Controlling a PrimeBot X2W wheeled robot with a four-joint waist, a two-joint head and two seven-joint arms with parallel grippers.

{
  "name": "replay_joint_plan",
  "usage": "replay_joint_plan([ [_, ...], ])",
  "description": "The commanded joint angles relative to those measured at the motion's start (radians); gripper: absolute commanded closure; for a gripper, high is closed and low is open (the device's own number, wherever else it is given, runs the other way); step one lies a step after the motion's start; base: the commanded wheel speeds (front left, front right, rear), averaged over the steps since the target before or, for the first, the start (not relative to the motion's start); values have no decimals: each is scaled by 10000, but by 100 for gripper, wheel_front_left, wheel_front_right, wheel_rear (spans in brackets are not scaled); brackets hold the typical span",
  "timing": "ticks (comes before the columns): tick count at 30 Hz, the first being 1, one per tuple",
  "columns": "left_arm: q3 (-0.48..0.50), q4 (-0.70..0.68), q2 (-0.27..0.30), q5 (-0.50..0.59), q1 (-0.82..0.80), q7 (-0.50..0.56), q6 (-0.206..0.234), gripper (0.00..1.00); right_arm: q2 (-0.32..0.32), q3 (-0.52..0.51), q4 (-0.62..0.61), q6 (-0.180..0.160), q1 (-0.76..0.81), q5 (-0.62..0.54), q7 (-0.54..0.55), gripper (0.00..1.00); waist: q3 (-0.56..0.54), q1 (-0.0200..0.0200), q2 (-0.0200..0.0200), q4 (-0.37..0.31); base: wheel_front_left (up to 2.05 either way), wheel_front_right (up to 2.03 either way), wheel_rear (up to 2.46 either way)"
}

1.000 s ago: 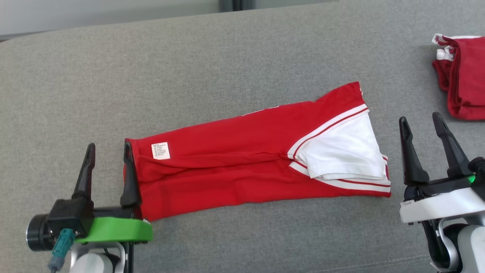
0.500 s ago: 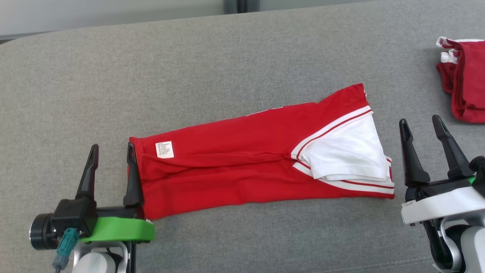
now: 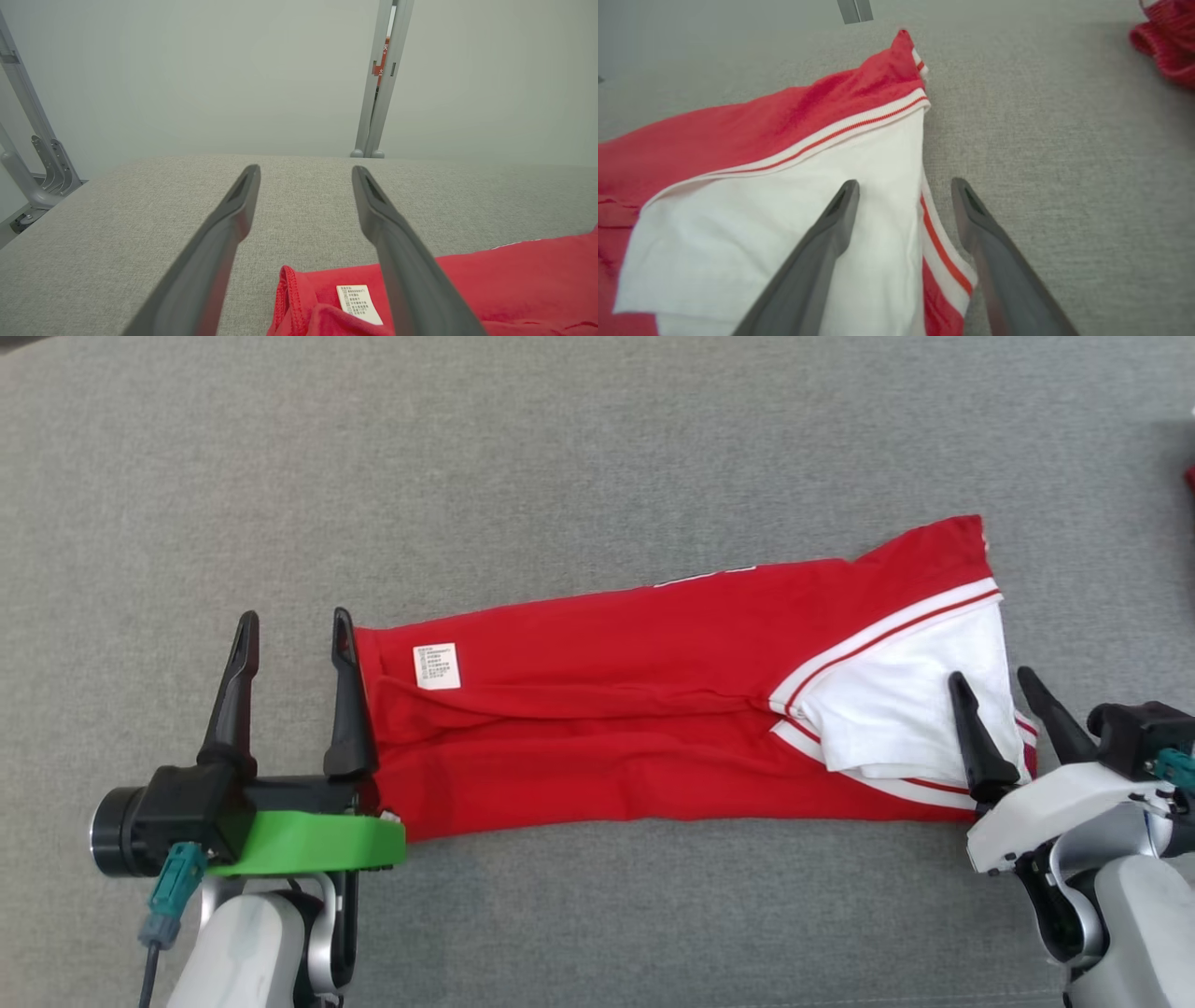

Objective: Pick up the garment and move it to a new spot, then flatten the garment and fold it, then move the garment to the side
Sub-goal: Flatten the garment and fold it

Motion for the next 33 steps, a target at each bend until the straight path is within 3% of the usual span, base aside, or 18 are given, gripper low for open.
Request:
replay_joint_plan([
  [1, 57, 39, -72, 171, -168, -24, -90, 0, -110, 117, 340, -13, -218, 106, 100, 0, 239, 0, 0, 267, 0, 0, 0],
  [2, 80, 55, -147, 220, -200, -24, -148, 0, -144, 224, 602, -13, -350, 259, 148, 0, 258, 0, 0, 313, 0, 0, 0],
  [3, 122, 70, -198, 248, -208, -24, -193, 0, -157, 357, 815, -13, -415, 380, 274, 13, 260, 0, 0, 342, 0, 0, 0],
  [4, 185, 95, -237, 278, -194, -24, -237, 0, -191, 500, 1003, -10, -472, 507, 356, 64, 259, 0, 0, 367, 0, 0, 0],
  [5, 244, 113, -294, 333, -183, -24, -286, 0, -191, 633, 1135, -7, -491, 653, 425, 100, 254, 0, 0, 389, 0, 0, 0],
  [12, 598, 186, -529, 632, 79, -23, -497, 0, -444, 912, 717, -7, -437, 1107, 128, 100, 60, 0, 0, 268, 0, 0, 0],
  [27, 947, 363, -710, 993, 597, -23, -817, 0, -505, -1076, -371, -15, 1161, 1068, 177, 100, -702, 0, 0, -419, 0, 0, 0],
  [33, 1017, 418, -701, 1031, 815, -25, -851, 0, -452, -615, -1547, -13, 720, 772, 894, 100, -995, 0, 0, -589, 0, 0, 0],
])
